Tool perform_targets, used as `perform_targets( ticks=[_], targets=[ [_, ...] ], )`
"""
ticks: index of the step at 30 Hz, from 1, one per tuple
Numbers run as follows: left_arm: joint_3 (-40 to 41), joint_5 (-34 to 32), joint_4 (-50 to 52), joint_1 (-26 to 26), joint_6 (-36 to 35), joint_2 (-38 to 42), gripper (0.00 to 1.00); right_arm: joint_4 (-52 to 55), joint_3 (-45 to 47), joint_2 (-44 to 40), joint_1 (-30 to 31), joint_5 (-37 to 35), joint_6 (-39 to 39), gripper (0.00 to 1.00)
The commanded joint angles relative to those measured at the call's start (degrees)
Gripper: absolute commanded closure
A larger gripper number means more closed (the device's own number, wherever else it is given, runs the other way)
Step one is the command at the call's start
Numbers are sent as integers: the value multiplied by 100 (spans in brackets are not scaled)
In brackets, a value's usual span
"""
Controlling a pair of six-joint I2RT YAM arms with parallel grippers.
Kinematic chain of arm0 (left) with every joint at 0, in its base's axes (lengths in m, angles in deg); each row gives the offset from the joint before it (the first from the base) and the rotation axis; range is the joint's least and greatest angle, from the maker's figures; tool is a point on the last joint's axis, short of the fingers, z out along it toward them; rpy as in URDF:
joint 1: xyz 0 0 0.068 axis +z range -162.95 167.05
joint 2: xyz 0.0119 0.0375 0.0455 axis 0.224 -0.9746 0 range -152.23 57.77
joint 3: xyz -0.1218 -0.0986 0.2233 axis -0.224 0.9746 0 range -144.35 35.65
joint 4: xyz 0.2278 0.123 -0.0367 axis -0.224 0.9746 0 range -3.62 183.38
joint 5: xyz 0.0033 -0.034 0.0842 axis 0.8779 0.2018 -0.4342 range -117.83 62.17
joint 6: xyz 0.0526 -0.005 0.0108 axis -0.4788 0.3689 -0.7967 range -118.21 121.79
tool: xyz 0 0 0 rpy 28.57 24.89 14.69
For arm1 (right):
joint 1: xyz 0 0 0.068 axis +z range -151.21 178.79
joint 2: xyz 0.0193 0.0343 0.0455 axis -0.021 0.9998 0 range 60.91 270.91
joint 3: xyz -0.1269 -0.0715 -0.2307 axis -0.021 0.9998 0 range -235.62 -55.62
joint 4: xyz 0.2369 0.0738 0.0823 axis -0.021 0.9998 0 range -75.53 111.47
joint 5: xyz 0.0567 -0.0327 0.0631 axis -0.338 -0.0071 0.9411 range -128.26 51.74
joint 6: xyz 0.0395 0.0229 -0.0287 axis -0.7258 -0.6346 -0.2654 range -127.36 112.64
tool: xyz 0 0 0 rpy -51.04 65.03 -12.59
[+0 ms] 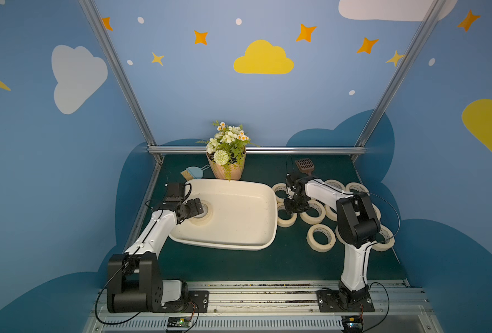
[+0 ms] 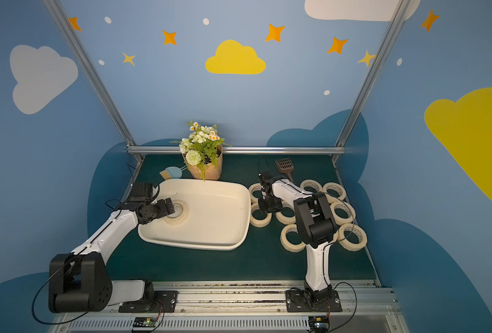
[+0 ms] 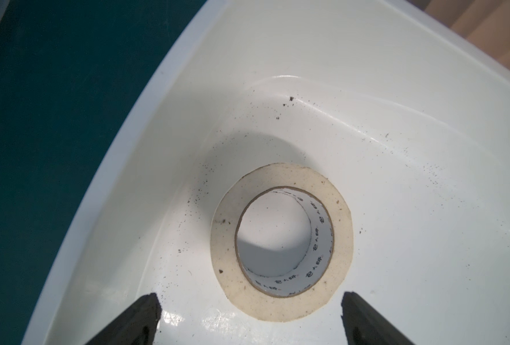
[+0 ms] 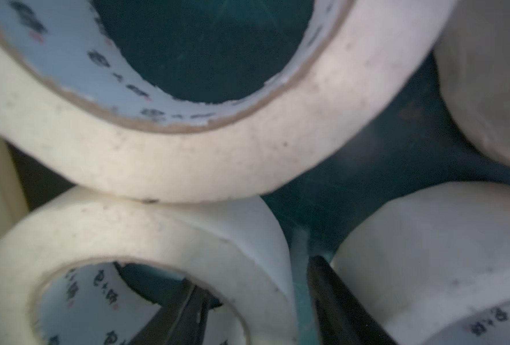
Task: Take out the art tape in the storage box
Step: Place the art tape at the center of the board, then pick up the art tape from the storage box.
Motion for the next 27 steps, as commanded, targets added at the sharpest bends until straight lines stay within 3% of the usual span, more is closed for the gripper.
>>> perform_targets(
  ticks=[1,9,17,20,24,27],
  targets=[
    [-128,-161,66,24,31,-85,2,247,96,-658,16,-205,-25,34],
    [-181,-524,-147,107,-2,-497,12,672,383,-2075,243,-65,38,33],
    [-433,-339,-374,218,-128,-1503,27,876,255,-2507,414,79,6,33],
    [-585,-214,-301,219,-218,-1771,43,947,175,-2497,520,72,2,33],
    [-658,-188,-218,211,-250,-1872,73,1009,103,-2418,701,112,-70,33],
    [-703,-182,-158,205,-256,-1774,81,1001,78,-2375,885,146,-145,33]
  ],
)
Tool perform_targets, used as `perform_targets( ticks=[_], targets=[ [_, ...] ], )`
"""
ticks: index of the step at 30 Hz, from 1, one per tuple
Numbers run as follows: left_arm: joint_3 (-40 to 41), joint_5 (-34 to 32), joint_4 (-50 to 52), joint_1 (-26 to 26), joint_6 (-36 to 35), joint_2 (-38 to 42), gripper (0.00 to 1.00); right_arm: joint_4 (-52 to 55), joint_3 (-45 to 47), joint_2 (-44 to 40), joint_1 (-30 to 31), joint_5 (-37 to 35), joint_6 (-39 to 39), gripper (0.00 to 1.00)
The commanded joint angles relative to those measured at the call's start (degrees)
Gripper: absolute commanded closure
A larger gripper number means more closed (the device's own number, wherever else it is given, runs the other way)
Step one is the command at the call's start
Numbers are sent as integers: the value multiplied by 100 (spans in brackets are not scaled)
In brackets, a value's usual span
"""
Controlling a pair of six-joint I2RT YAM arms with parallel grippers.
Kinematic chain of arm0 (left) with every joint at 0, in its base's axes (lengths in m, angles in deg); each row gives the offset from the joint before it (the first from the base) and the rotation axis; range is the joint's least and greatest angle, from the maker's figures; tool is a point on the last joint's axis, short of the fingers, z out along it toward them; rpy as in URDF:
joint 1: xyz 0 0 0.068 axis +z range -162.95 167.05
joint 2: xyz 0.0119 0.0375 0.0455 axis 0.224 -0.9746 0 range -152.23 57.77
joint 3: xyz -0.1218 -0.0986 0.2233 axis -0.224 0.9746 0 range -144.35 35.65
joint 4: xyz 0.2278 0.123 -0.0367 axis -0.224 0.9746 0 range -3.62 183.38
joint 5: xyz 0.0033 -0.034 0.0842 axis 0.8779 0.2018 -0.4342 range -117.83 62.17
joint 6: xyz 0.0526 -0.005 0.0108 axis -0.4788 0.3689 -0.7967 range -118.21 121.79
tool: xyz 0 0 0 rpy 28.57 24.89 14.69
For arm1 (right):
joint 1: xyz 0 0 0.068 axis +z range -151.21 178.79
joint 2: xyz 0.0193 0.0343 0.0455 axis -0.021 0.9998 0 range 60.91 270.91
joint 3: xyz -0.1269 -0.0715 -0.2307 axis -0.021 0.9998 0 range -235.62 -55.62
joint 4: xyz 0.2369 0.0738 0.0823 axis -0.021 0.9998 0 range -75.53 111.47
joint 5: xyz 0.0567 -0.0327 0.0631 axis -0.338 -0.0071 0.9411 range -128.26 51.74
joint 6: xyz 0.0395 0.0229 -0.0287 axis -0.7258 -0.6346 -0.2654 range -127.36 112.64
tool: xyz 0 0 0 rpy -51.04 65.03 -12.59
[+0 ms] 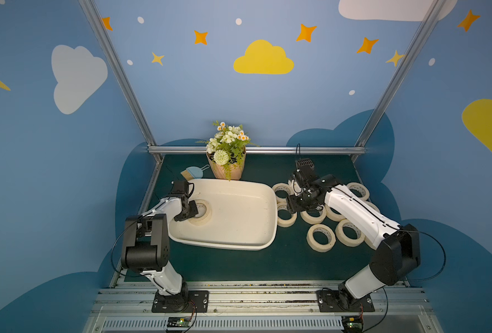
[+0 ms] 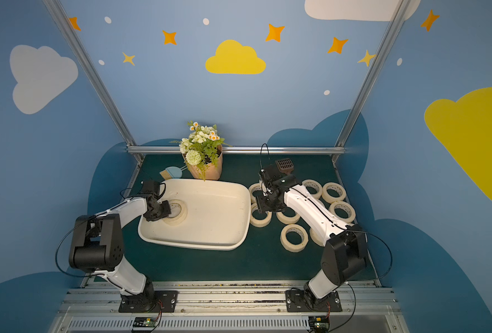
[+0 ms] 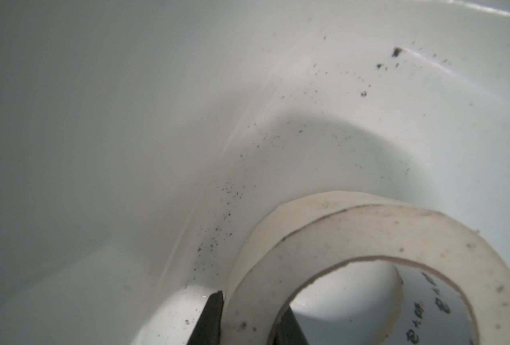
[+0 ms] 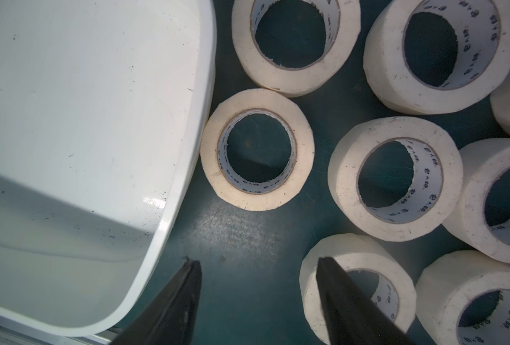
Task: Take out the art tape in the storage box
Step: Pick up the art tape from the storage box.
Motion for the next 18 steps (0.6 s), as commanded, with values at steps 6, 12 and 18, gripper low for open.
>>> perform_targets(
  ticks=[6,12,18],
  targets=[
    [-454,104,455,-461,-100,590,96,116,-669,276,657,141,-273,33],
    [-824,-365,715,-1983,73,954,96,-358,-1345,833,1180,752,-723,33],
    [-1136,-671,760,-3012,254,1046,96,-218,-2253,1479,1518,746,-767,33]
  ],
)
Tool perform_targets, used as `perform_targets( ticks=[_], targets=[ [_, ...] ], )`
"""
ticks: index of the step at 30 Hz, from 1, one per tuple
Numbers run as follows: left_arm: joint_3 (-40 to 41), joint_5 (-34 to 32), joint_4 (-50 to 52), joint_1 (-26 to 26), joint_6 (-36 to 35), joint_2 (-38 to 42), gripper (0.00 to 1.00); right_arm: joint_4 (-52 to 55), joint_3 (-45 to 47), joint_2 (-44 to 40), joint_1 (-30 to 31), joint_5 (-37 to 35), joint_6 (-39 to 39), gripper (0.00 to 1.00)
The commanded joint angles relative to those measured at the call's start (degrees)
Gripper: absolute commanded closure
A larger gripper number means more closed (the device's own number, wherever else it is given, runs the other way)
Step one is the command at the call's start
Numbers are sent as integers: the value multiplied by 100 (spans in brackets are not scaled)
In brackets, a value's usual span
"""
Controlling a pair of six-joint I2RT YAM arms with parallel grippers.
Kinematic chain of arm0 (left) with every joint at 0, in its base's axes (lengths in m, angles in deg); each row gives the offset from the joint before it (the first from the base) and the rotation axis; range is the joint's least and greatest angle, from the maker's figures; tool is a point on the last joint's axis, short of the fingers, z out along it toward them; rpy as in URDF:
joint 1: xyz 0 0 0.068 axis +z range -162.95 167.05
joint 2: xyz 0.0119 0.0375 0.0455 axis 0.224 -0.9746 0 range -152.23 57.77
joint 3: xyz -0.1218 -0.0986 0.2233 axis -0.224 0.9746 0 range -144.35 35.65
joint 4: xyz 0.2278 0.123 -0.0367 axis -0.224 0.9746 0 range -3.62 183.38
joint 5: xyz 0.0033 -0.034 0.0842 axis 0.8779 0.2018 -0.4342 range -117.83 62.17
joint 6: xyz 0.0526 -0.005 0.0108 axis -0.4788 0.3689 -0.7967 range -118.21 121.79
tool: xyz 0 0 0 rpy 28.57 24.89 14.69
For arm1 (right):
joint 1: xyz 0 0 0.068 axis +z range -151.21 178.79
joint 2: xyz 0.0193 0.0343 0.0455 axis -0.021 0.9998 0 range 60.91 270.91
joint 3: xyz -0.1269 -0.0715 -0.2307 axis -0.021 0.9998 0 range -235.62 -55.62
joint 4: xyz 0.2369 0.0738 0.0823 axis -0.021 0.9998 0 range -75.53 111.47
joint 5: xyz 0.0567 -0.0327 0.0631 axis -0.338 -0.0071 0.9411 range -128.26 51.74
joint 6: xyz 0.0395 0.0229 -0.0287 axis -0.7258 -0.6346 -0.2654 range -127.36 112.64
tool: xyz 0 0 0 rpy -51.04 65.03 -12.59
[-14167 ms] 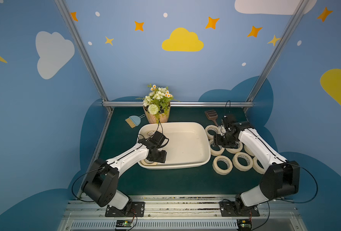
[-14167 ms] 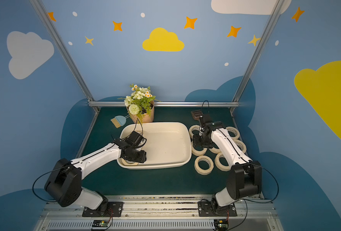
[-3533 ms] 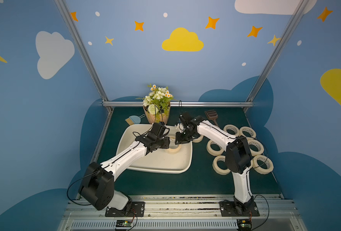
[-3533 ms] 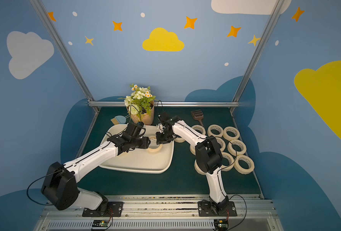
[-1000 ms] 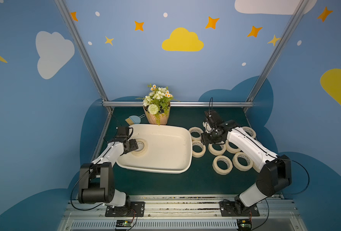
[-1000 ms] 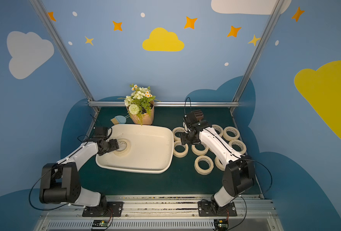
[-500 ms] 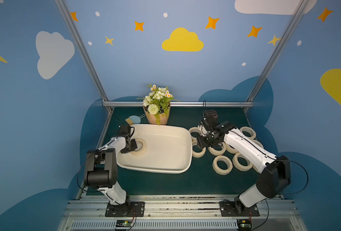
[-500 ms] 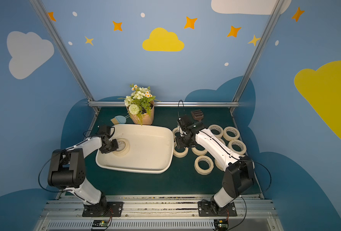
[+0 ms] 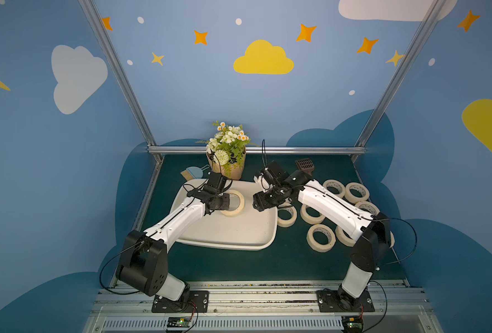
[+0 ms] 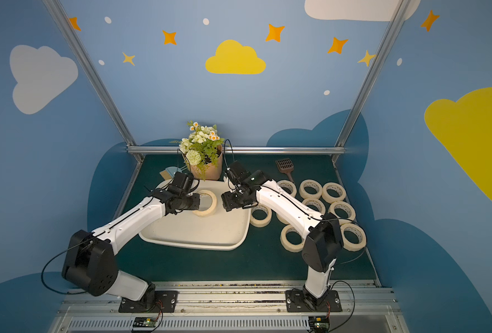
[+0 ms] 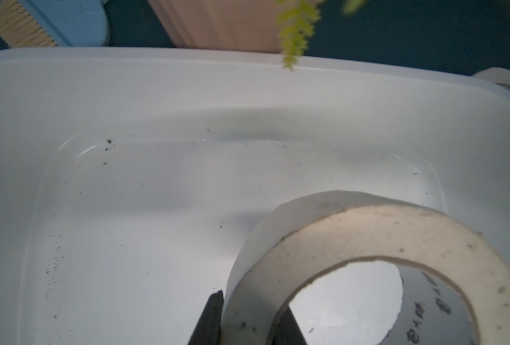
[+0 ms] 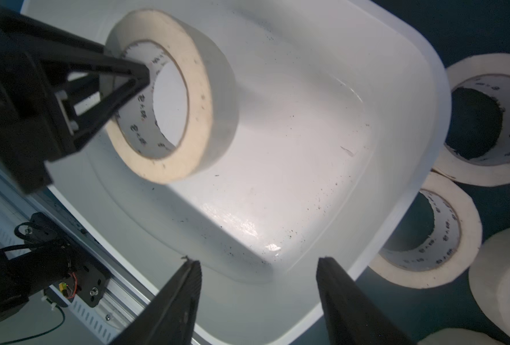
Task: Take out the art tape in the storage box
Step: Pick up the art tape from the storage box.
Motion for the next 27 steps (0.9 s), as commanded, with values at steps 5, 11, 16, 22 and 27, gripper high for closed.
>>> perform_targets(
  ticks=[5,11,16,22,27],
  targets=[
    [-469,-356,275,-578,146,96,96,12,-385,413,83,9,-205,33],
    [-519,-367,268,-943,246,330,96,-280,-154,553,41,-172,-306,40],
    [-571,-189,323,-1038,255,384,89,-329,-65,501,28,-362,-365,93],
    [-349,465,-86,-1182,14,684,37,-275,5,422,-65,-524,-424,100],
    [37,988,-461,-1196,-167,1181,0,-185,27,380,-233,-592,-415,100]
  ],
)
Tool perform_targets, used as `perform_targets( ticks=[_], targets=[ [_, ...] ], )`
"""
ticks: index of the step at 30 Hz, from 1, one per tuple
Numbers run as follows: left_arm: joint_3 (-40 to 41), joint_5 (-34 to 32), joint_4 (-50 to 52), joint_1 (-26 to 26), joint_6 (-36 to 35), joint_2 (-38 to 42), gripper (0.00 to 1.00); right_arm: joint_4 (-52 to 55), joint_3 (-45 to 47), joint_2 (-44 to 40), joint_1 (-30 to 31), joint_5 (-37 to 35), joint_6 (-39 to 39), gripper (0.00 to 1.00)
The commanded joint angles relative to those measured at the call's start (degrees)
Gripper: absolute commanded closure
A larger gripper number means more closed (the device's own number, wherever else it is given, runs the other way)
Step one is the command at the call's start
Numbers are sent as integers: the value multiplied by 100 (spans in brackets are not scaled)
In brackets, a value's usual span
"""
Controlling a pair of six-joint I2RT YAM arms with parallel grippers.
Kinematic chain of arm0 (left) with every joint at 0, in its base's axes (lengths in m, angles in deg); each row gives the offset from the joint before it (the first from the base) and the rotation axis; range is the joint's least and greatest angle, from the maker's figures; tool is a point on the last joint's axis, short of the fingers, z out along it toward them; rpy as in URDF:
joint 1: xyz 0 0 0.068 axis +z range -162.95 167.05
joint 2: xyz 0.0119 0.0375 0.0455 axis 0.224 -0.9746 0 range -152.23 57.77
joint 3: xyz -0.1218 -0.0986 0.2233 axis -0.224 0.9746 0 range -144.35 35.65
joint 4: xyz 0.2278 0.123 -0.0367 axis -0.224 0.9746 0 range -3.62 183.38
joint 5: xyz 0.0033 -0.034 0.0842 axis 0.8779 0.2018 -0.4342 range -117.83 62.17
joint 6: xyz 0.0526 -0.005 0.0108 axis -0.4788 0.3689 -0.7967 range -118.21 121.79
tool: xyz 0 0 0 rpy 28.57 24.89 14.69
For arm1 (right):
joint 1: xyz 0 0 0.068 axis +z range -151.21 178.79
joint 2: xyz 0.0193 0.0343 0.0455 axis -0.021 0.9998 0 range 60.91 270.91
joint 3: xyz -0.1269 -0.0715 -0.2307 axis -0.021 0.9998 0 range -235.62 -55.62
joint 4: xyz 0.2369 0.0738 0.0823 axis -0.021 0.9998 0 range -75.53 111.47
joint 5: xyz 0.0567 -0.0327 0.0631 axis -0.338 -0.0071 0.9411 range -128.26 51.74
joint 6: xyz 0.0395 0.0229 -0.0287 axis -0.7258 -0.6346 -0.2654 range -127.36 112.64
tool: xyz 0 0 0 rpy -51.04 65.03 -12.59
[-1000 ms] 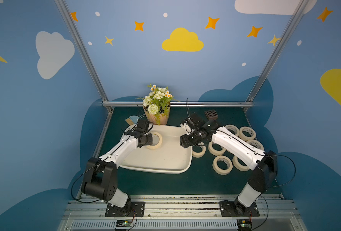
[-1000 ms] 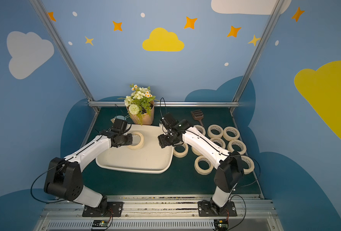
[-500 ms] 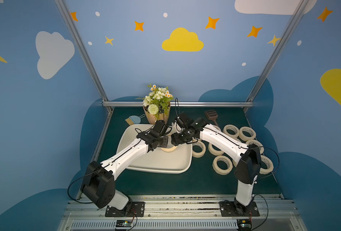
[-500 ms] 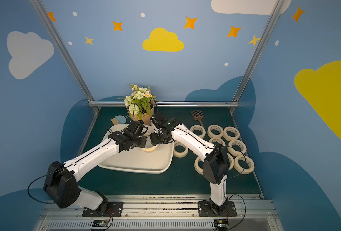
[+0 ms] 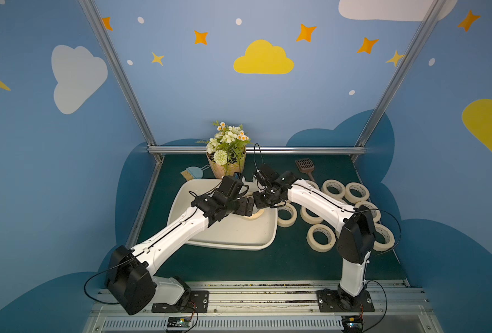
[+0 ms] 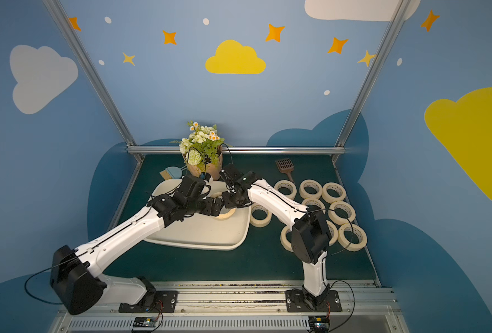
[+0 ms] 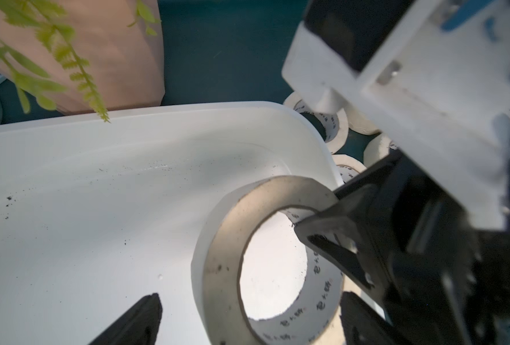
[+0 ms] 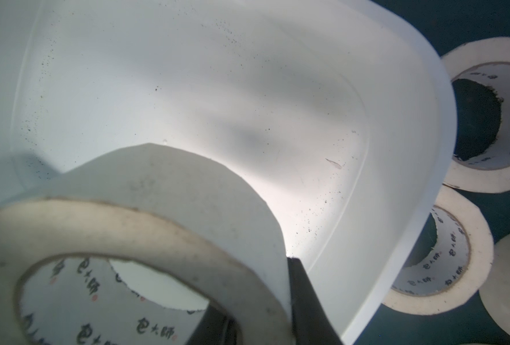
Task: Take out the art tape in the storage box
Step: Pick up the art tape from the storage box, then place the art tape at the center of the board.
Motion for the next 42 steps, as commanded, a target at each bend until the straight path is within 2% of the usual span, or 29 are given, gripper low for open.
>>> perform_targets(
  ticks=[1,5,11,16,22,27,29,36,42],
  targets=[
    [185,519,-348,-20,-233,365,0,42,35,-206,-179,-93,57,100],
    [352,367,-375,-21,-482,787,0,293,284,-659,-461,-262,179,100],
    [646,-713,-448,135,-925,1373,0,1032,1270,-2009,-702,-747,319,100],
    [703,-704,-431,607,-1008,1503,0,1592,2464,-3212,-750,-889,92,100],
    [966,-594,-651,1085,-903,1485,0,1034,4188,-4052,-746,-204,-184,100],
    [1274,-637,-874,1314,-905,1552,0,438,4801,-3813,-759,-140,-443,100],
    [1361,-652,-919,1427,-912,1578,0,314,4753,-3457,-770,-135,-549,100],
    [1756,-717,-1102,1632,-1006,1791,0,-554,4635,-2120,-848,55,-171,100],
    [2011,-767,-1230,1763,-1173,1995,0,-1261,4920,-1701,-917,-485,-322,100]
  ],
)
